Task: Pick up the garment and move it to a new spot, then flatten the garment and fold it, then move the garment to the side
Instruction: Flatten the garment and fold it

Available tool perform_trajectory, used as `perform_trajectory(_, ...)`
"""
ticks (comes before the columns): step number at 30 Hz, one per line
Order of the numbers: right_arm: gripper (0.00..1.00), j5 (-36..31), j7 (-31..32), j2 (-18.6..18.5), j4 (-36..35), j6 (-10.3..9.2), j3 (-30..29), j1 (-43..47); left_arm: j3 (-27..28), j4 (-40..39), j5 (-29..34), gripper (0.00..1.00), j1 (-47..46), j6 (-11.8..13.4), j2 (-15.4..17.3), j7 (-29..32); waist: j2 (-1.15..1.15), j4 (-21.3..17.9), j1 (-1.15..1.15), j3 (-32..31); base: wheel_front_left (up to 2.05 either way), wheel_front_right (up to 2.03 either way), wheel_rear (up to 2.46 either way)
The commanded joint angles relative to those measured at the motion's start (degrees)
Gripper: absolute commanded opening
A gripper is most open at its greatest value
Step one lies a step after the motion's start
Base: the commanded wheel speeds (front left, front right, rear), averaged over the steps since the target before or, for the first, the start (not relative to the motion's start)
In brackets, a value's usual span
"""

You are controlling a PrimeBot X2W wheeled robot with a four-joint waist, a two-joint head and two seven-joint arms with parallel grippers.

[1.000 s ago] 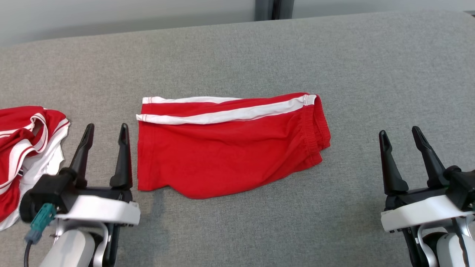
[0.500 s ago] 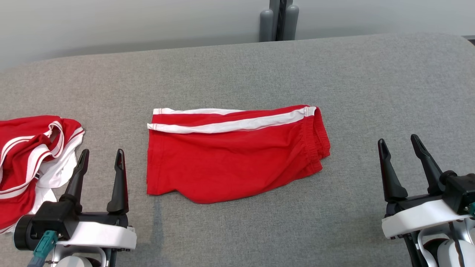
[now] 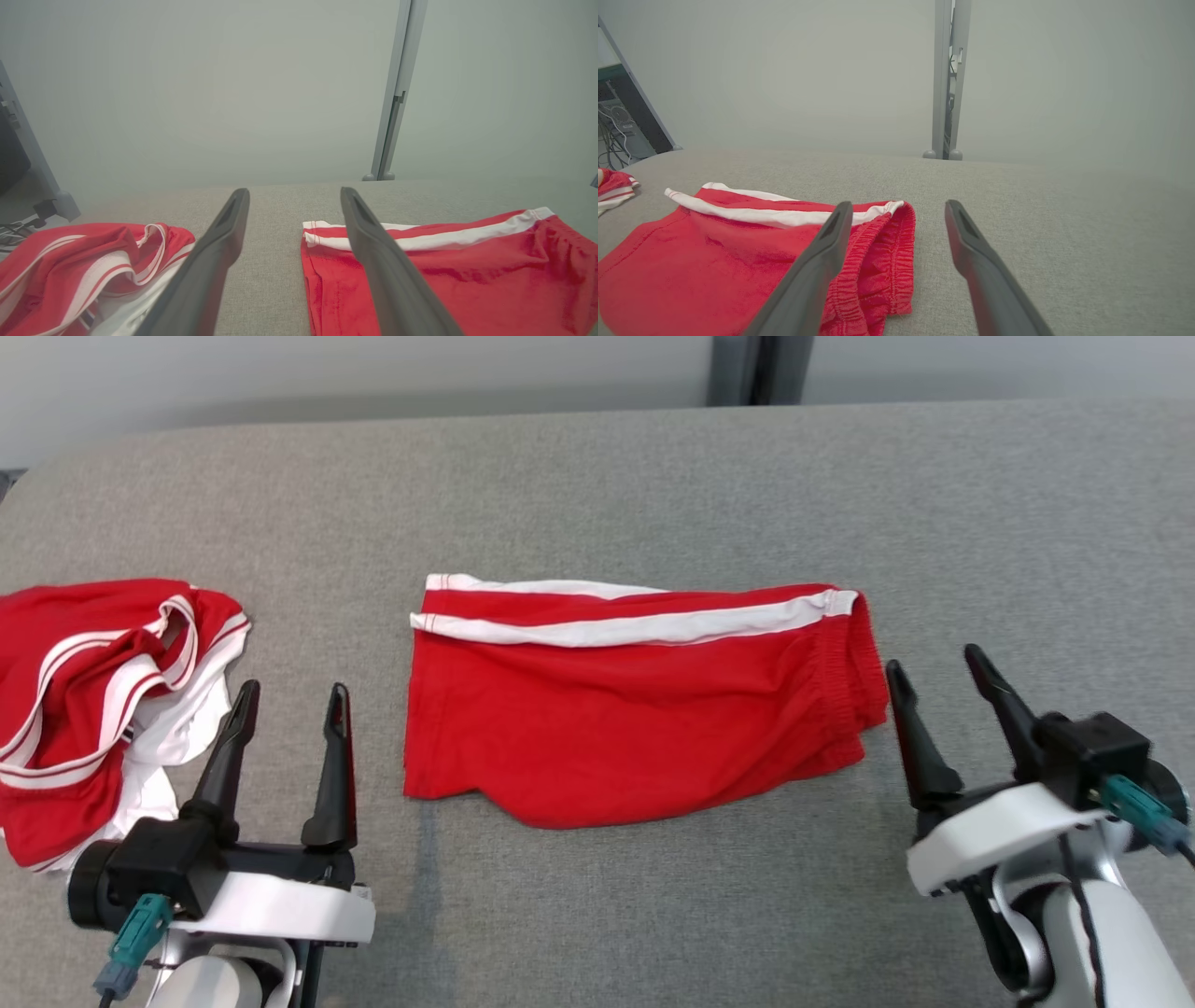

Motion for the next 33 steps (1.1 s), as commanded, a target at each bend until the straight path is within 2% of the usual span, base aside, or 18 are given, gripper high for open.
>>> perform_trajectory(1,1.0,-0.08,0.3,-0.27,0.56,0.01,0.17,-0.84,-0.05,0.09,0.21,1.0,-0.93,-0.27,0.02,-0.27,0.0,1.04,0.0,1.15,0.0,0.0,0.0)
perform_trajectory(6,1.0,-0.51,2.37,-0.18,8.15,0.0,1.83,-5.95,-0.71,1.28,0.12,1.0,-2.95,-1.22,-0.93,-0.38,0.0,2.5,0.0,3.61,0.0,0.0,0.0)
perform_trajectory(14,1.0,-1.26,3.04,-0.04,16.88,0.0,-1.26,-9.82,-0.6,3.13,0.04,1.0,-5.09,-2.63,-1.82,-0.64,0.0,3.58,0.0,5.89,0.0,0.0,0.0)
perform_trajectory(18,1.0,0.78,2.39,-0.05,20.27,0.0,-1.42,-10.24,-0.35,3.93,0.06,1.0,-5.59,-3.14,-2.2,-0.73,0.0,3.3,0.0,6.37,0.0,0.0,0.0)
perform_trajectory(23,1.0,5.73,0.83,-0.01,23.92,0.0,2.24,-10.9,-0.1,4.55,0.36,1.0,-6.07,-3.79,-2.43,-0.83,0.0,2.67,0.0,6.48,0.0,0.0,0.0)
perform_trajectory(25,0.49,6.94,0.24,0.06,25.0,0.01,3.93,-11.36,0.04,4.58,0.38,1.0,-6.2,-3.97,-2.51,-0.84,0.0,2.44,0.0,6.5,0.0,0.0,0.0)
perform_trajectory(28,0.1,8.9,-0.32,0.06,26.46,0.0,5.35,-12.05,0.23,4.68,0.49,1.0,-6.22,-4.15,-2.63,-0.82,0.0,2.14,0.0,6.5,0.0,0.0,0.0)
perform_trajectory(29,0.0,9.81,-1.11,-0.12,27.14,-0.02,5.44,-12.44,0.33,4.74,0.58,1.0,-6.2,-4.35,-2.68,-0.83,0.0,1.95,0.0,6.51,0.0,0.0,0.0)
perform_trajectory(33,0.0,10.52,-2.62,-0.35,27.85,-0.07,4.66,-12.59,0.51,4.85,0.69,1.0,-5.75,-4.38,-2.48,-0.84,0.0,1.13,0.0,6.37,0.0,0.0,0.0)
